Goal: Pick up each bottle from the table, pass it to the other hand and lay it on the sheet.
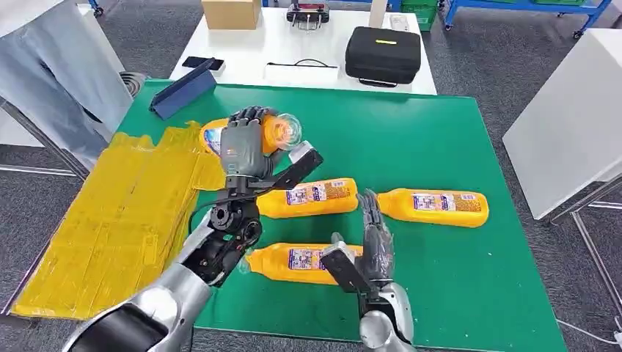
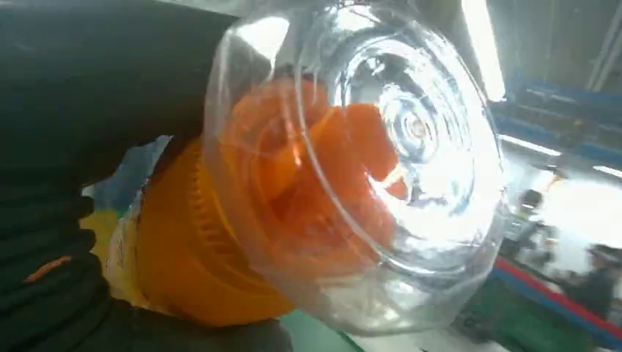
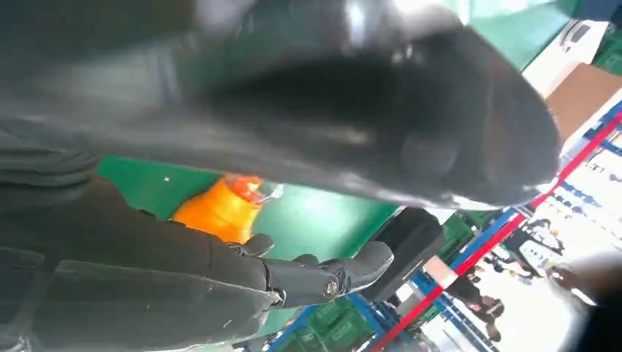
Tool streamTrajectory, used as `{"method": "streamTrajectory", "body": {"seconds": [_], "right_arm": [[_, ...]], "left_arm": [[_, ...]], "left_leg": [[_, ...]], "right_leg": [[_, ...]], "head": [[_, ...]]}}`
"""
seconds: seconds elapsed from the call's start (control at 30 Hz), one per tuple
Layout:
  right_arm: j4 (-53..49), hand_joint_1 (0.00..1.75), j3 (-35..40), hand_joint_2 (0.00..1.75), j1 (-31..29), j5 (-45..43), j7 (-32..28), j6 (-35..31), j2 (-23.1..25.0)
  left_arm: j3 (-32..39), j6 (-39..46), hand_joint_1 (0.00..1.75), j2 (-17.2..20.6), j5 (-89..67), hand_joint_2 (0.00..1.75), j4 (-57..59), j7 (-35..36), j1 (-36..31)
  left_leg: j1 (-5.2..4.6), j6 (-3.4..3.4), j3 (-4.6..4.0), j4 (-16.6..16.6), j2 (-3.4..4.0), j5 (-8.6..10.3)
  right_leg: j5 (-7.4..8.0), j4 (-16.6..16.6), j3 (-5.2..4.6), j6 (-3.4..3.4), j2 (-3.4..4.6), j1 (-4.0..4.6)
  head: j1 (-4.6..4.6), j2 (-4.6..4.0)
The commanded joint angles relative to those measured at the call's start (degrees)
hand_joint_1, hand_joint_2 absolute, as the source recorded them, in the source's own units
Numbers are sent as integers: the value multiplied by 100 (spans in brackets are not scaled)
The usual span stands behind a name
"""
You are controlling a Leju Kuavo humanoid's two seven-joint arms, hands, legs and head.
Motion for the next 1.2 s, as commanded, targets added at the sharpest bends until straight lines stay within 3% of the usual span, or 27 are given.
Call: {"method": "streamTrajectory", "body": {"seconds": [0.03, 0.23, 0.53, 0.63, 0.83, 1.2], "right_arm": [[455, 0, 15, 0, -385, 16, -41, 197, 29], [450, 0, 11, 0, -381, 19, -44, 194, 28], [549, 0, -26, 0, -495, 94, -118, 334, 54], [609, 0, -33, 0, -551, 93, -128, 340, 51], [978, 0, -38, 0, -827, 39, -229, 308, 63], [986, 0, -10, 0, -796, 45, -236, 311, 50]], "left_arm": [[-494, -278, 175, 485, -1242, 175, 1375, 1305, -874], [-484, -304, 175, 486, -1242, 175, 1357, 1296, -884], [-1820, -1344, 175, 940, -1242, 175, 1664, 2170, -1256], [-1844, -1406, 175, 968, -1242, 175, 1706, 2183, -1276], [-1603, -2553, 175, 1100, -1242, 175, 2083, 2220, -1250], [-1582, -2679, 175, 1195, -1242, 175, 2114, 2304, -1206]], "left_leg": [[6, -18, 18, 0, 18, -6], [13, -26, 31, 4, 25, -14], [9, -22, 21, 3, 24, -9], [11, -21, 17, 5, 24, -8], [7, -17, 18, -1, 26, -4], [10, -18, 15, 3, 17, -5]], "right_leg": [[-2, -4, 16, -12, 14, 7], [-7, -5, 31, -19, 19, 13], [-3, -1, 19, -16, 20, 9], [-2, -1, 16, -15, 20, 11], [0, -1, 14, -11, 23, 6], [-3, 1, 15, -12, 14, 9]], "head": [[-2, 0], [-2, 0], [-2, 0], [-2, 0], [-2, 0], [0, 0]]}}
